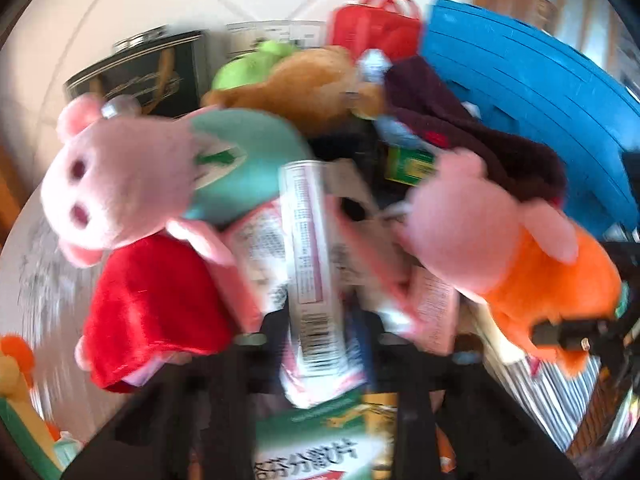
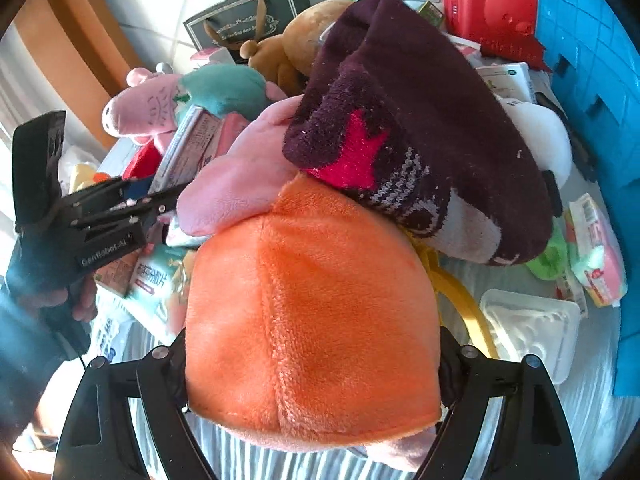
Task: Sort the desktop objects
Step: 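Grasp the red-white ointment box with the left tool while the right tool grasps the orange-dressed pink pig plush, then carry both items over the blue bin and open both tools to drop them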
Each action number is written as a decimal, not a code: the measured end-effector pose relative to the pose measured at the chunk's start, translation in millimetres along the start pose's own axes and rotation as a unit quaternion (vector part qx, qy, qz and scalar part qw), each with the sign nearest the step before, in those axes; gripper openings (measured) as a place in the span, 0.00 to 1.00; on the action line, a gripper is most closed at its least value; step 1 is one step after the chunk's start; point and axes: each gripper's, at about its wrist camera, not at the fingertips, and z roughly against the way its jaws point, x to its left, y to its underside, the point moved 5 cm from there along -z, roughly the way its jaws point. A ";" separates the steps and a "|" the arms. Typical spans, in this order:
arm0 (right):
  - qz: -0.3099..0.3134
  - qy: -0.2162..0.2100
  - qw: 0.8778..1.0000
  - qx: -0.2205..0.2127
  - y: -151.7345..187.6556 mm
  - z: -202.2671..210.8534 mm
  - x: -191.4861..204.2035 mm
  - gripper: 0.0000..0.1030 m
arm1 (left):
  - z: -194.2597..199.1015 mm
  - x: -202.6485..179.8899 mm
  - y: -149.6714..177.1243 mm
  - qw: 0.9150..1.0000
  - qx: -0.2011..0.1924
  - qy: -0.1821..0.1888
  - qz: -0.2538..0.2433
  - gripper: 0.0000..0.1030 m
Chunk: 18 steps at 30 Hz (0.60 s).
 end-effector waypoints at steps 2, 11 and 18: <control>0.002 -0.001 1.000 -0.009 -0.3 5.6 1.2 0.83 | 3.2 -10.2 2.6 1.000 0.003 -0.003 -0.020 0.17; 0.003 -0.027 0.999 -0.045 0.8 42.7 7.4 0.83 | 46.7 -34.7 -8.9 0.999 -0.040 0.007 -0.005 0.17; 0.015 -0.056 0.990 -0.129 -27.1 113.8 14.9 0.83 | 93.2 -50.7 -31.9 0.997 -0.079 0.005 -0.015 0.17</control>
